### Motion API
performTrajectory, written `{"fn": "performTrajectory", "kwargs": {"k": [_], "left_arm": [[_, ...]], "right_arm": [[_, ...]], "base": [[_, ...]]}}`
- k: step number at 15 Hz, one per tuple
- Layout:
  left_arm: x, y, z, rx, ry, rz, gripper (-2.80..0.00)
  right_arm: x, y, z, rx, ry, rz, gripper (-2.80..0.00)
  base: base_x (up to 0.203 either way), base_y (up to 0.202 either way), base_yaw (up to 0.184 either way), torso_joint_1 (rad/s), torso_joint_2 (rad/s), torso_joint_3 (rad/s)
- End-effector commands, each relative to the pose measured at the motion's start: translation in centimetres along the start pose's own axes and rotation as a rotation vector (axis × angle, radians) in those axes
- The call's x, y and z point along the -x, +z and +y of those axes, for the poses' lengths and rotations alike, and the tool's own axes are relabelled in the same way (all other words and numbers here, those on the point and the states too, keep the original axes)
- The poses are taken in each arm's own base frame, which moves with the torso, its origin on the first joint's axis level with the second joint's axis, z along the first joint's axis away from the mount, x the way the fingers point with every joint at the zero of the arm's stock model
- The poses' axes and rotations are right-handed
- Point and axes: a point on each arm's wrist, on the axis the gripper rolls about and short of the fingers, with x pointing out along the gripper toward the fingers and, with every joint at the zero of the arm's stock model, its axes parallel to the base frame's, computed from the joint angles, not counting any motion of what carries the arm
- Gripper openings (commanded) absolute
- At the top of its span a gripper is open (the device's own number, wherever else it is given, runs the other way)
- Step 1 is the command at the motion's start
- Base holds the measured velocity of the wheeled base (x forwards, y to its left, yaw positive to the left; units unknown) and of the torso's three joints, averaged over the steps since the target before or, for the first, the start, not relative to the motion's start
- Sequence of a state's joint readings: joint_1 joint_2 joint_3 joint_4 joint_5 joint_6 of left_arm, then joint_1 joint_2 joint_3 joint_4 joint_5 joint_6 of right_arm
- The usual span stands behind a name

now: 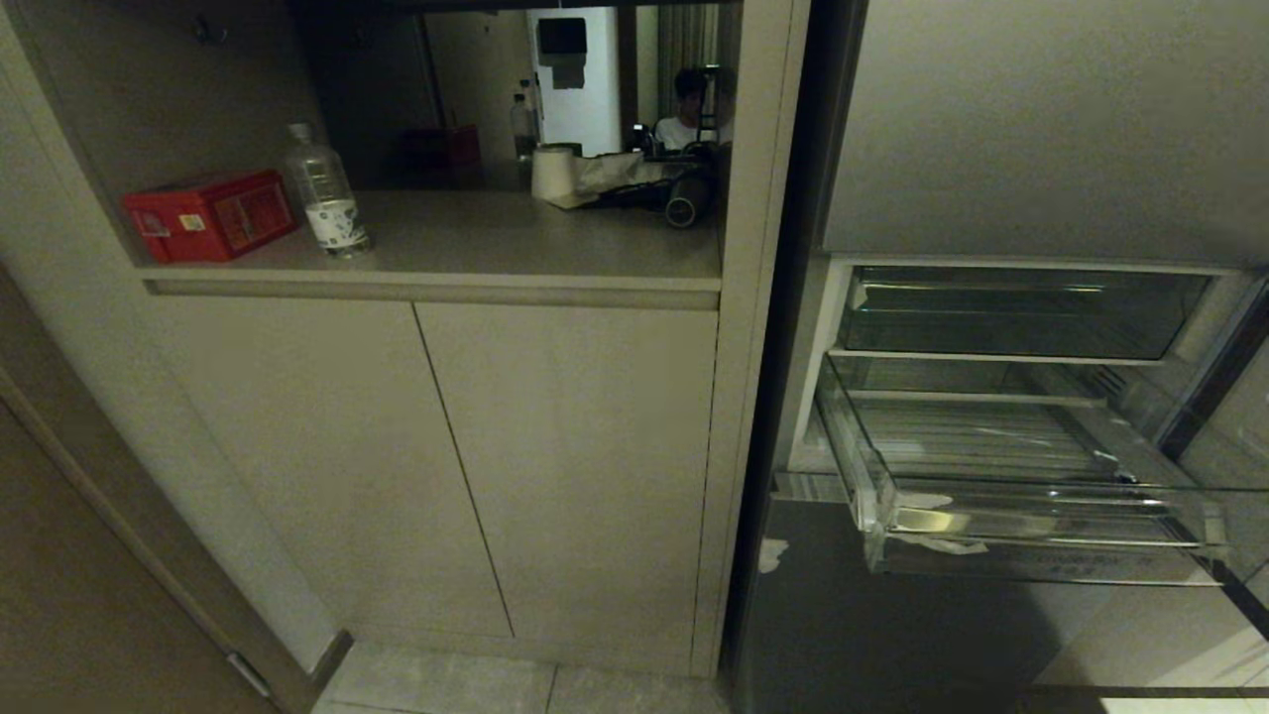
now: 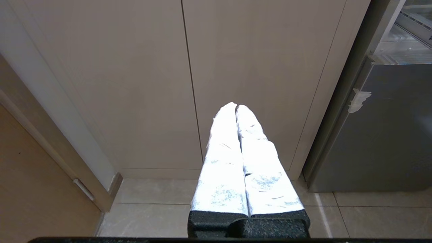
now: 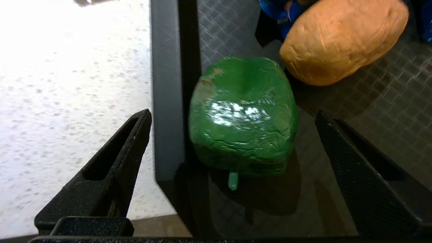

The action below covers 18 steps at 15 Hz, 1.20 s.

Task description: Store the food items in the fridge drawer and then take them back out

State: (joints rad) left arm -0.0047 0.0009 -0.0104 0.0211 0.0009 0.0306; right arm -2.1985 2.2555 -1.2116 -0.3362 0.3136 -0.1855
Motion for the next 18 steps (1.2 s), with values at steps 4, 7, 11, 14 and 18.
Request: {"fn": "performTrajectory", "kwargs": {"k": [4, 7, 11, 14, 18], "left_arm": [[0.0, 0.0, 0.0, 0.000, 0.001, 0.001, -2.80], [0.0, 0.0, 0.0, 0.000, 0.001, 0.002, -2.80], [0.0, 0.0, 0.0, 0.000, 0.001, 0.001, -2.80], [0.0, 0.0, 0.0, 0.000, -0.001, 0.002, -2.80], [0.0, 0.0, 0.0, 0.000, 0.000, 0.002, -2.80]], "right_arm": [[-1.3, -1.1, -0.1, 0.005, 0.008, 0.021, 0.00], [-1.9, -1.5, -0.3, 0.006, 0.005, 0.020, 0.00], [-2.2, -1.7, -0.3, 0.006, 0.004, 0.018, 0.00], [-2.4, -1.8, -0.4, 0.005, 0.000, 0.023, 0.00], [-2.4, -1.9, -0.4, 0.006, 0.000, 0.025, -2.80]], "base": [[0.000, 0.000, 0.000, 0.000, 0.00, 0.000], [0.000, 0.000, 0.000, 0.000, 0.00, 0.000], [0.000, 0.000, 0.000, 0.000, 0.00, 0.000], [0.000, 0.000, 0.000, 0.000, 0.00, 0.000], [0.000, 0.000, 0.000, 0.000, 0.00, 0.000]]}}
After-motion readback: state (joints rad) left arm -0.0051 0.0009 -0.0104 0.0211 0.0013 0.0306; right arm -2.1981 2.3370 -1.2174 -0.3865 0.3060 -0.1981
